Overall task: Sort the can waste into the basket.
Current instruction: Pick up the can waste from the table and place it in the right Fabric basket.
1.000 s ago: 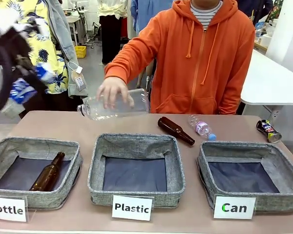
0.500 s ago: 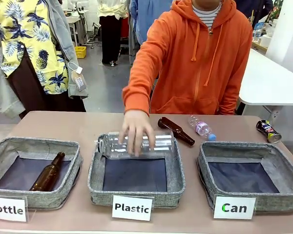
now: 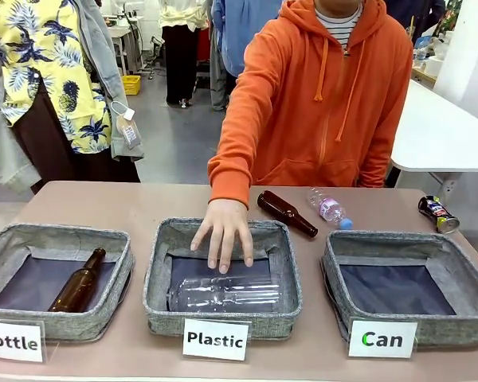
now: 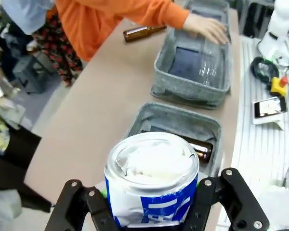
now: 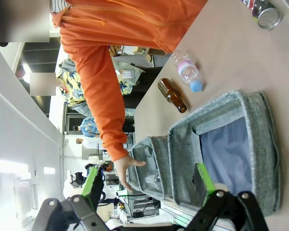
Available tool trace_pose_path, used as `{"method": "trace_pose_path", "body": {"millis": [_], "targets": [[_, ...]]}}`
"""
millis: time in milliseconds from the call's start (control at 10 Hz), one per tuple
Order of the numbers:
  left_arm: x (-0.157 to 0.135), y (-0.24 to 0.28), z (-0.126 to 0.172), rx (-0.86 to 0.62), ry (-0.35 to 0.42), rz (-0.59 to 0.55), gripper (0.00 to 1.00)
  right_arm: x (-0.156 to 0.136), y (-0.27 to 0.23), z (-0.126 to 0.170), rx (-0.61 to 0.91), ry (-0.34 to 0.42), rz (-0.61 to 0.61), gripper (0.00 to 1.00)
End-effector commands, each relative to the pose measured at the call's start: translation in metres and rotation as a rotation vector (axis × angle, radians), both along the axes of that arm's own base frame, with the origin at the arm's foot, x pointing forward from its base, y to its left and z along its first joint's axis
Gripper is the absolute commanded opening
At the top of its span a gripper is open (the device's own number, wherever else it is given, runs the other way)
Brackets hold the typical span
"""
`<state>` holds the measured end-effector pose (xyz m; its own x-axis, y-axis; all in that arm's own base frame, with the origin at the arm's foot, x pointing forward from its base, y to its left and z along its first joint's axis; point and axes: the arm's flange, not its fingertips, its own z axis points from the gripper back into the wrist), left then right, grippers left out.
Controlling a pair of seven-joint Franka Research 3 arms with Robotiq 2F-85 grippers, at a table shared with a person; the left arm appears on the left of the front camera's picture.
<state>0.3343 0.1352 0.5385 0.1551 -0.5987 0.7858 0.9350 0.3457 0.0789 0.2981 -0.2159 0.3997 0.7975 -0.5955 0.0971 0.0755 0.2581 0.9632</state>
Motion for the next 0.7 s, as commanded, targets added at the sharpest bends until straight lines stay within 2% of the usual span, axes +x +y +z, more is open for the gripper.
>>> {"method": "trace_pose_path", "body": {"millis": [0, 200, 500, 600], "targets": [[0.013, -0.007, 0.008, -0.003, 0.01, -0.027, 0.13, 0.002, 0.0, 0.0, 0.004, -0.032, -0.003, 1.0], [0.013, -0.033, 0.01, 0.023, 0.059, -0.038, 0.13, 0.002, 0.0, 0.0, 0.004, -0.032, -0.003, 1.0], [0.012, -0.122, 0.021, 0.158, 0.063, -0.239, 0.13, 0.002, 0.0, 0.0, 0.004, -0.032, -0.003, 1.0], [0.015, -0.159, 0.026, 0.199, 0.04, -0.288, 0.13, 0.002, 0.0, 0.0, 0.004, -0.032, -0.003, 1.0]]}}
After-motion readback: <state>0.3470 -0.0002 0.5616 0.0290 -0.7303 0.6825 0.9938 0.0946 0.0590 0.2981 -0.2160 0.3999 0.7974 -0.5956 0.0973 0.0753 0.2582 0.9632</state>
